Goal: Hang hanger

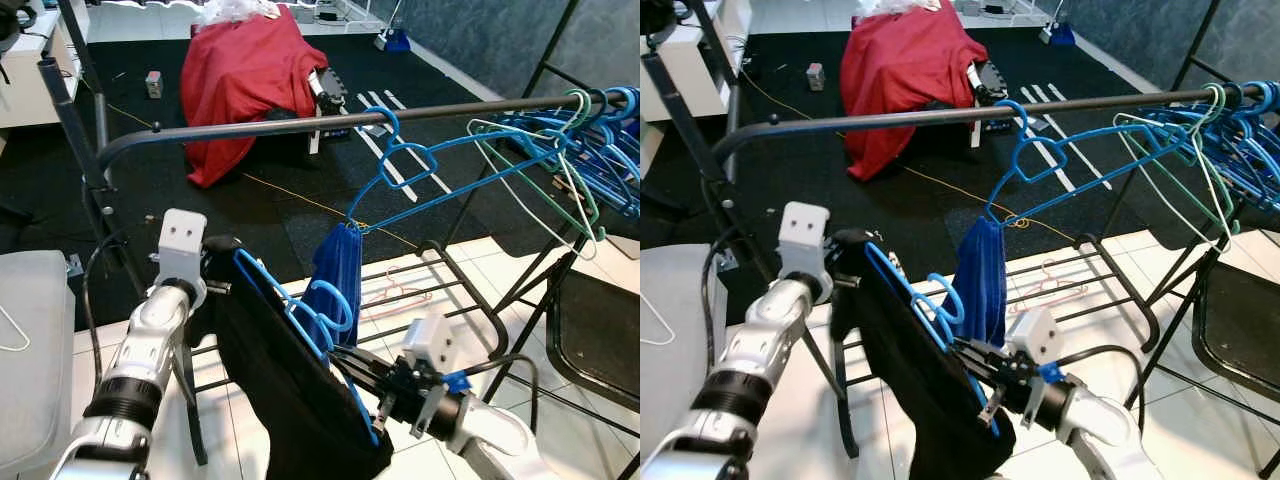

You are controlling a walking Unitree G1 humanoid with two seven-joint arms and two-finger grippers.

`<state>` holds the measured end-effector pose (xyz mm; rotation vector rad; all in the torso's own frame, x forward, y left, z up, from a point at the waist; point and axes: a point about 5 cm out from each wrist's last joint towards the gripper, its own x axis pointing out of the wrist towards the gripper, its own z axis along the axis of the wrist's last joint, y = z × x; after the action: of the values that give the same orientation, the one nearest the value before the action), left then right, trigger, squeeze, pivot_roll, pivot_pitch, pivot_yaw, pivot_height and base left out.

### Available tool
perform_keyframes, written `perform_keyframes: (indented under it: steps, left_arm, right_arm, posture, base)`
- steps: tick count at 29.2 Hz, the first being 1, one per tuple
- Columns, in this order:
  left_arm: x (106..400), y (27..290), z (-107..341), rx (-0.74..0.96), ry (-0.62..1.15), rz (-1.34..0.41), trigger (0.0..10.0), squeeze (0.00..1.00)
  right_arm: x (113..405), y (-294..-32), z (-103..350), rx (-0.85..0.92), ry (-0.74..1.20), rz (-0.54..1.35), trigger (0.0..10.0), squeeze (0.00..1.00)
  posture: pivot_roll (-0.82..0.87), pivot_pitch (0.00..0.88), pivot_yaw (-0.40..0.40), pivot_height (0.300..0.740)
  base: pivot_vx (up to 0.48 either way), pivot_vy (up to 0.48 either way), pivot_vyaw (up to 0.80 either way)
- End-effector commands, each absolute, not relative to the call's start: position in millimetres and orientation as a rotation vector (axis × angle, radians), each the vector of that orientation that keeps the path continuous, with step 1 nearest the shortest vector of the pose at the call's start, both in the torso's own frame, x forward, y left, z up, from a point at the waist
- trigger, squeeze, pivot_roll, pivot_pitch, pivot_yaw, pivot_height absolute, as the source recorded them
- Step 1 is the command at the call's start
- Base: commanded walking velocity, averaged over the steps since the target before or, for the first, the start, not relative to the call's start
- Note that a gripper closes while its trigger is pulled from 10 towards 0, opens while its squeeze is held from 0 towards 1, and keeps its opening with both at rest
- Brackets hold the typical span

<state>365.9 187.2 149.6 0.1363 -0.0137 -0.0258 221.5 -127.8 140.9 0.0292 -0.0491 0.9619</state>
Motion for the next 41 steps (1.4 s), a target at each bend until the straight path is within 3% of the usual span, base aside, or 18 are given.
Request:
perform_keyframes:
  steps: [1, 14, 16, 19, 22, 24, 27, 37, 41]
  left_arm:
    - [369, 196, 151, 0.147, -0.007, 0.014, 0.0, 0.0]
    - [377, 199, 143, 0.144, 0.051, 0.034, 0.0, 0.0]
    - [380, 191, 159, 0.097, -0.029, 0.011, 0.0, 0.0]
    - [383, 166, 217, -0.033, -0.27, -0.116, 0.0, 0.0]
    - [383, 166, 217, -0.033, -0.27, -0.116, 0.0, 0.0]
    - [381, 151, 246, -0.069, -0.36, -0.24, 0.0, 0.0]
    - [380, 146, 253, -0.065, -0.384, -0.282, 0.0, 0.0]
    - [391, 141, 260, 0.007, -0.385, -0.282, 0.0, 0.0]
    - [394, 136, 249, 0.063, -0.318, -0.297, 0.0, 0.0]
  right_arm:
    - [221, -130, 158, 0.059, -0.105, 0.962, 0.0, 0.0]
    - [226, -123, 158, 0.122, -0.032, 1.09, 0.0, 0.0]
    - [237, -122, 148, 0.092, 0.036, 1.079, 0.0, 0.0]
    - [269, -120, 118, 0.045, 0.164, 0.998, 0.0, 0.0]
    - [269, -120, 118, 0.045, 0.164, 0.998, 0.0, 0.0]
    - [292, -114, 104, 0.021, 0.21, 0.943, 0.0, 0.0]
    - [300, -114, 93, 0.007, 0.245, 0.924, 0.0, 0.0]
    - [309, -109, 61, -0.101, 0.527, 1.027, 0.0, 0.0]
    - [308, -100, 62, -0.041, 0.485, 1.162, 0.0, 0.0]
  posture:
    - [-0.11, 0.119, -0.046, 0.74]
    - [-0.12, 0.12, -0.044, 0.74]
    - [-0.12, 0.124, -0.055, 0.74]
    - [-0.11, 0.123, -0.062, 0.74]
    - [-0.11, 0.123, -0.062, 0.74]
    - [-0.11, 0.122, -0.056, 0.74]
    - [-0.11, 0.123, -0.058, 0.74]
    - [-0.12, 0.122, -0.064, 0.74]
    - [-0.11, 0.12, -0.065, 0.74]
  base:
    - [0.0, 0.0, 0.0]
    - [0.0, 0.0, 0.0]
    - [0.0, 0.0, 0.0]
    - [0.0, 0.0, 0.0]
    - [0.0, 0.0, 0.0]
    - [0.0, 0.0, 0.0]
    - [0.0, 0.0, 0.0]
    - [0.0, 0.0, 0.0]
    - [0.0, 0.0, 0.0]
